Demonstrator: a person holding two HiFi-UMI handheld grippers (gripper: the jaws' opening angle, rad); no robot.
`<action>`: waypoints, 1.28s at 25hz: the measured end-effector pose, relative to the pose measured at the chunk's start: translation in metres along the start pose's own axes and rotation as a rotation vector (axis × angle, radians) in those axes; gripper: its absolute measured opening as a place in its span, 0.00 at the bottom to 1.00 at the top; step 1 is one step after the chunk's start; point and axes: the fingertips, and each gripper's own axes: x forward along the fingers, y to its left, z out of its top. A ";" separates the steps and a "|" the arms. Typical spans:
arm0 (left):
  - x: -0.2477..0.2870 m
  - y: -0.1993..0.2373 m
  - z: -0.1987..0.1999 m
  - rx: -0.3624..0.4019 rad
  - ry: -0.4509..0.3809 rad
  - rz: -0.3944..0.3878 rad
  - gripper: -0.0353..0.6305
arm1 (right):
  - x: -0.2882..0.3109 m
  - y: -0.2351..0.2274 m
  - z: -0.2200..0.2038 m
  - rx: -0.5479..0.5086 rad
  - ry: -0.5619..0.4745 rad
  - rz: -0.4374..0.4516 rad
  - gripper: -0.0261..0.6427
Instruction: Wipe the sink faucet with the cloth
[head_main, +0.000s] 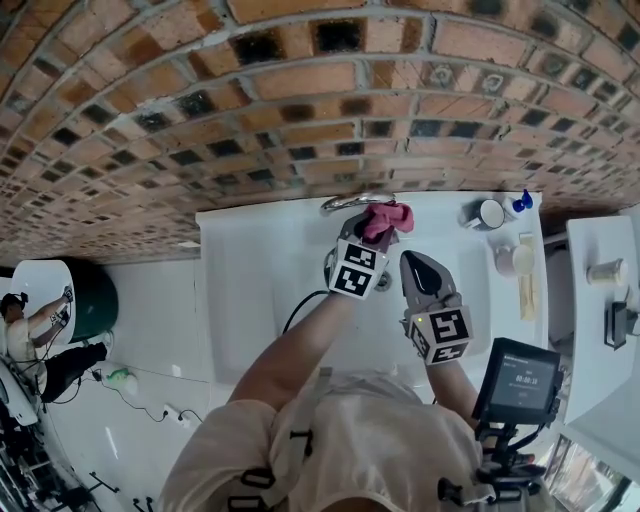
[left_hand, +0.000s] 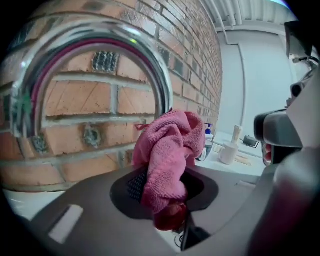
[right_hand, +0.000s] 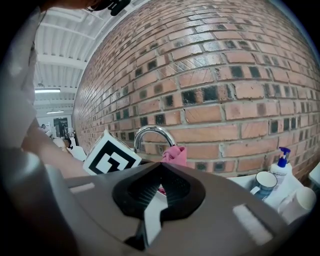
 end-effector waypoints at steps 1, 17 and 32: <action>-0.002 -0.001 0.002 0.000 -0.019 0.008 0.22 | 0.000 -0.003 -0.001 0.003 -0.001 -0.004 0.02; -0.161 0.013 0.081 -0.125 -0.401 0.059 0.23 | 0.007 0.028 0.017 -0.034 -0.033 0.017 0.02; -0.310 0.104 -0.016 -0.064 -0.361 0.340 0.23 | 0.020 0.129 0.025 -0.120 -0.028 0.112 0.02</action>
